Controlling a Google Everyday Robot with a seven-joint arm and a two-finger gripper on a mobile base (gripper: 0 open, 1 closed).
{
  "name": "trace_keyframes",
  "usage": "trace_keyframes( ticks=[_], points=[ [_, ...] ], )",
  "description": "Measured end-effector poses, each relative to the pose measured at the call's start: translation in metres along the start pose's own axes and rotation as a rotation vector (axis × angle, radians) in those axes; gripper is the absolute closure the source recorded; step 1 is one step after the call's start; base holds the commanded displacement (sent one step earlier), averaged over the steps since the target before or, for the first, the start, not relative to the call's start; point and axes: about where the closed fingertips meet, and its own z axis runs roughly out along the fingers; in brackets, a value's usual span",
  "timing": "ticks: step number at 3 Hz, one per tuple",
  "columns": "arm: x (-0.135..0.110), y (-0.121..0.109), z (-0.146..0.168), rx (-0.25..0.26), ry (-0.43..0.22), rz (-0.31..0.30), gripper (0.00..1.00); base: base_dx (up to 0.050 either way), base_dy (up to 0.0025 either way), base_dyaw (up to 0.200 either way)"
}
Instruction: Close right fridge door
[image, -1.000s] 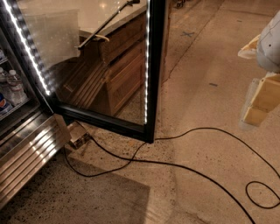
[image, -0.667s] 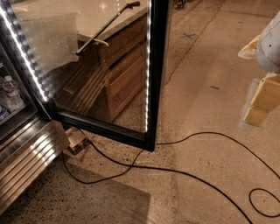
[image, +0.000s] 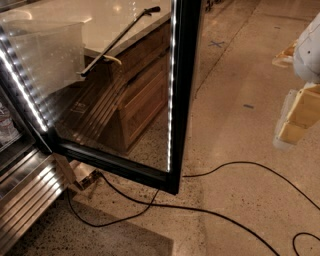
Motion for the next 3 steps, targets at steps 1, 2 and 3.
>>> trace_keyframes(
  ticks=[1,2,3],
  points=[
    [0.0000,0.0000,0.0000,0.000,0.000,0.000,0.00,0.044,0.00201,0.090],
    [0.0000,0.0000,0.0000,0.000,0.000,0.000,0.00,0.042,-0.00234,-0.109],
    [-0.0002,-0.0001,-0.0001,0.001,0.000,0.000,0.00,0.034,0.00244,0.147]
  ],
)
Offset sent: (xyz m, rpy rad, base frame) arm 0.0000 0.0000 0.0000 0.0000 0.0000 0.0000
